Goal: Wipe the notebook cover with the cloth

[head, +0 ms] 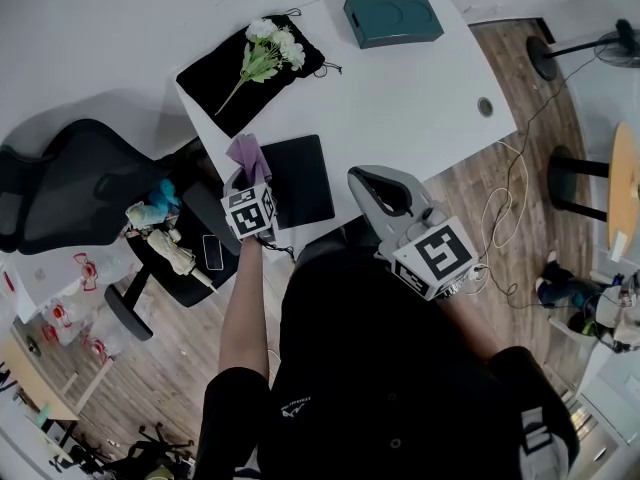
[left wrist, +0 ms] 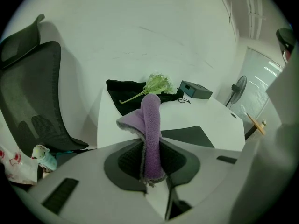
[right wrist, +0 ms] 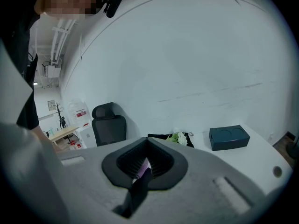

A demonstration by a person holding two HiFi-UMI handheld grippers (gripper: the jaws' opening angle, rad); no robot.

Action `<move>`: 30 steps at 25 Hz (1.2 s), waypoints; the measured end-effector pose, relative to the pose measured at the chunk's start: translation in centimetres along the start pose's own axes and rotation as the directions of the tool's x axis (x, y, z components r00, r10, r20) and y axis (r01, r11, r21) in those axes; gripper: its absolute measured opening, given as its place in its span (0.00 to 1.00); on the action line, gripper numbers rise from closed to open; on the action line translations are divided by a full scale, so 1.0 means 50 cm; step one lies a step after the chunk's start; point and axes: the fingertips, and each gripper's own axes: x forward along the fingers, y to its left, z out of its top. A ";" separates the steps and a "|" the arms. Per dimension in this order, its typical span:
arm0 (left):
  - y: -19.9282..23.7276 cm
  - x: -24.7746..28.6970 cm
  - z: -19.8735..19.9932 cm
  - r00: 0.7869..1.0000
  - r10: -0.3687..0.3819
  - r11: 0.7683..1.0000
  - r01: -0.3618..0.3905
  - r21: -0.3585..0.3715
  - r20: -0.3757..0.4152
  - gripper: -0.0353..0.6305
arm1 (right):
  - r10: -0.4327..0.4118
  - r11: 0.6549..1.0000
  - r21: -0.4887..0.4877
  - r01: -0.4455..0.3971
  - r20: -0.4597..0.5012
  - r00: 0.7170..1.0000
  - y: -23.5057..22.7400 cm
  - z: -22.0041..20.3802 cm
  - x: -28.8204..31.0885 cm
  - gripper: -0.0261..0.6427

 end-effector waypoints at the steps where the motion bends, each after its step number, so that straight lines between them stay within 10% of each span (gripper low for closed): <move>1: 0.003 -0.004 0.000 1.000 0.007 1.000 -0.007 0.002 0.002 0.17 | 0.000 1.000 0.000 0.000 0.001 1.000 0.000 0.000 -0.002 0.04; 14: -0.009 -0.056 0.017 0.998 0.015 1.000 -0.015 -0.009 0.068 0.17 | 0.022 1.000 -0.005 -0.022 0.010 1.000 0.008 -0.008 -0.028 0.04; 30: -0.190 -0.073 -0.005 0.986 -0.157 0.986 0.154 0.063 0.051 0.17 | 0.025 1.000 -0.007 -0.025 0.021 0.999 0.013 -0.018 -0.068 0.04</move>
